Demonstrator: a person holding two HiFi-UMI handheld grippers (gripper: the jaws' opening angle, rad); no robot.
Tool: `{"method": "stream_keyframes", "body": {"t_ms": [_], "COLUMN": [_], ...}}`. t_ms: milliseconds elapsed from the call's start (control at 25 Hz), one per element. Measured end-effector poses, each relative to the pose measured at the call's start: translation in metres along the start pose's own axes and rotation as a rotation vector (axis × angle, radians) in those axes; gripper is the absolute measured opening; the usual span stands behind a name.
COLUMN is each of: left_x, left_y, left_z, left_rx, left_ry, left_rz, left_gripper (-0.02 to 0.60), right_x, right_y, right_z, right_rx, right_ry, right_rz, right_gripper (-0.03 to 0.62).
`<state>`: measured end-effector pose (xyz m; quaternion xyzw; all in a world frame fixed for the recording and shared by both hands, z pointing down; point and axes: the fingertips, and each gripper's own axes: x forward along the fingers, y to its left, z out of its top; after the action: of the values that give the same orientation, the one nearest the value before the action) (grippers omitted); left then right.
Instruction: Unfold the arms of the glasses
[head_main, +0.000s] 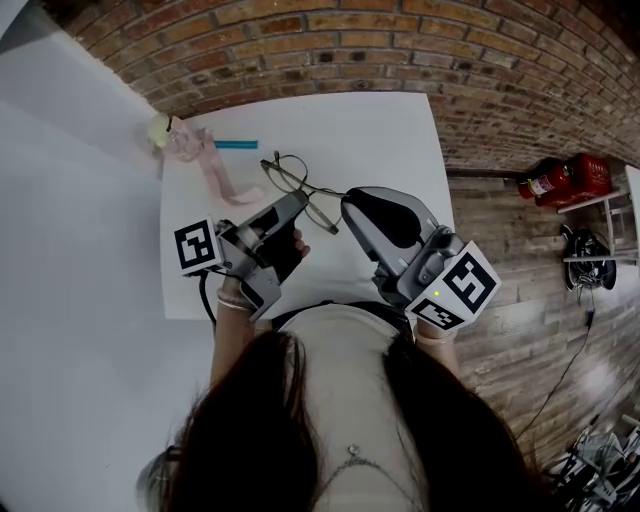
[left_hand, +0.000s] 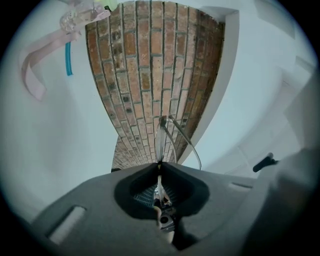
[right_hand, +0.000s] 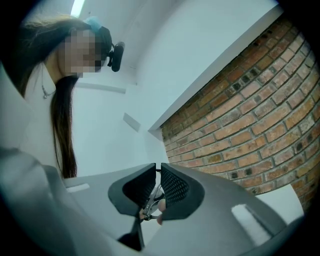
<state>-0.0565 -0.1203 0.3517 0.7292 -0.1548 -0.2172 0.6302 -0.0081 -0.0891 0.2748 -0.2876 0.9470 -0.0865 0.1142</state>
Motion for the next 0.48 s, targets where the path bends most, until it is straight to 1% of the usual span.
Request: {"method": "stream_keyframes", "body": {"t_ms": [480], "left_x": [0.0030], "left_y": [0.0081], "left_z": [-0.0081], "left_rx": [0.004], "left_ry": [0.032], "left_rz": [0.029], "left_gripper": [0.020], "right_x": [0.0010], "right_y": [-0.0037], "right_z": [0.0105], "right_rx": [-0.007], "right_ry": [-0.026], "right_rz": [-0.005], "right_gripper": [0.035]}}
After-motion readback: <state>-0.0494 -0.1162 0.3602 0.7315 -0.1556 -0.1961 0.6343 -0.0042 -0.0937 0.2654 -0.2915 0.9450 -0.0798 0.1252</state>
